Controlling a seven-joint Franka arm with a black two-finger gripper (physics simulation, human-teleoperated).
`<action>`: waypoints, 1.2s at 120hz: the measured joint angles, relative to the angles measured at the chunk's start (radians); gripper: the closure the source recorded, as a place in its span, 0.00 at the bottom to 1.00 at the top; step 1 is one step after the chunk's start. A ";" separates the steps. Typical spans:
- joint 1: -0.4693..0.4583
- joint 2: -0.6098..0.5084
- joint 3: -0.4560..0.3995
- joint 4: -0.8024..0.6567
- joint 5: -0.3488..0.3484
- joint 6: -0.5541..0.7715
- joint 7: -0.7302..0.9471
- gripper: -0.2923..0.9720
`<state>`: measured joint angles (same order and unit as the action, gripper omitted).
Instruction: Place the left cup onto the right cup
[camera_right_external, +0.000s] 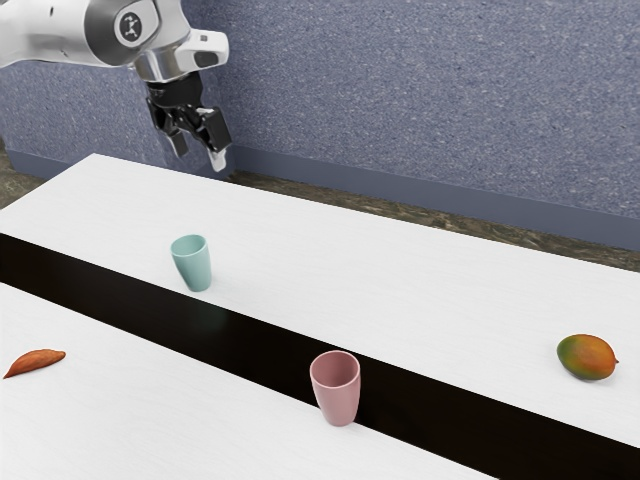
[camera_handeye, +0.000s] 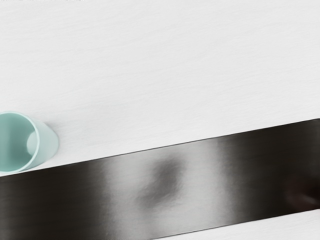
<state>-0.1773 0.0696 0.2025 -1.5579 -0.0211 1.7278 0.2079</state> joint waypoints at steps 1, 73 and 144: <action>0.000 0.000 0.000 0.000 0.000 0.000 0.000 0.23; 0.093 0.136 0.042 0.068 0.002 0.010 0.002 0.23; 0.205 0.575 0.077 0.253 -0.127 0.159 0.082 0.23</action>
<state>0.0273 0.6442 0.2791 -1.3047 -0.1483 1.8867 0.2898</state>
